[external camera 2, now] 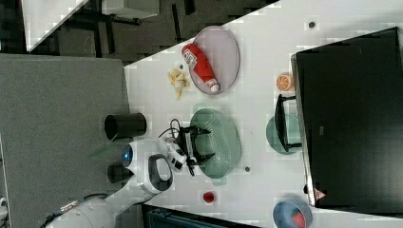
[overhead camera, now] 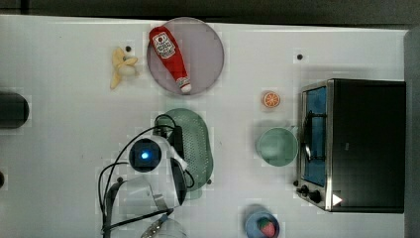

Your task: Drag strainer right to left.

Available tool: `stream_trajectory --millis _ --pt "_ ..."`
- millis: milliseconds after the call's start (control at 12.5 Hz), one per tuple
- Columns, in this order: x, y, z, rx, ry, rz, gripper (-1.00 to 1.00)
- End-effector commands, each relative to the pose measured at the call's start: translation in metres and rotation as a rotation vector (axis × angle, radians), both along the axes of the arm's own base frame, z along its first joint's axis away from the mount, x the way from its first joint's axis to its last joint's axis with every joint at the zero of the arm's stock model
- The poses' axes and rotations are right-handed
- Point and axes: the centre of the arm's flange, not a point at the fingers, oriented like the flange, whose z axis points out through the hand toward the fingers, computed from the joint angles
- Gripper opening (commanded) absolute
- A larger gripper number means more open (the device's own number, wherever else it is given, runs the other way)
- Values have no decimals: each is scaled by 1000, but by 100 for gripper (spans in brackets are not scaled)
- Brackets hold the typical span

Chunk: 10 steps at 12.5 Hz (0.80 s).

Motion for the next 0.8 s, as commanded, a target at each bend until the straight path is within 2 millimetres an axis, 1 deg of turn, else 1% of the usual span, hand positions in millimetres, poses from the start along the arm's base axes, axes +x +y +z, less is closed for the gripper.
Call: stream_trajectory --millis 80,240,480,800 --pt "6 34 14 15 -27 -30 100" --pt "9 48 13 10 -11 -16 100" --pt "19 71 13 8 0 -28 100" --pt "26 112 14 12 3 -47 100"
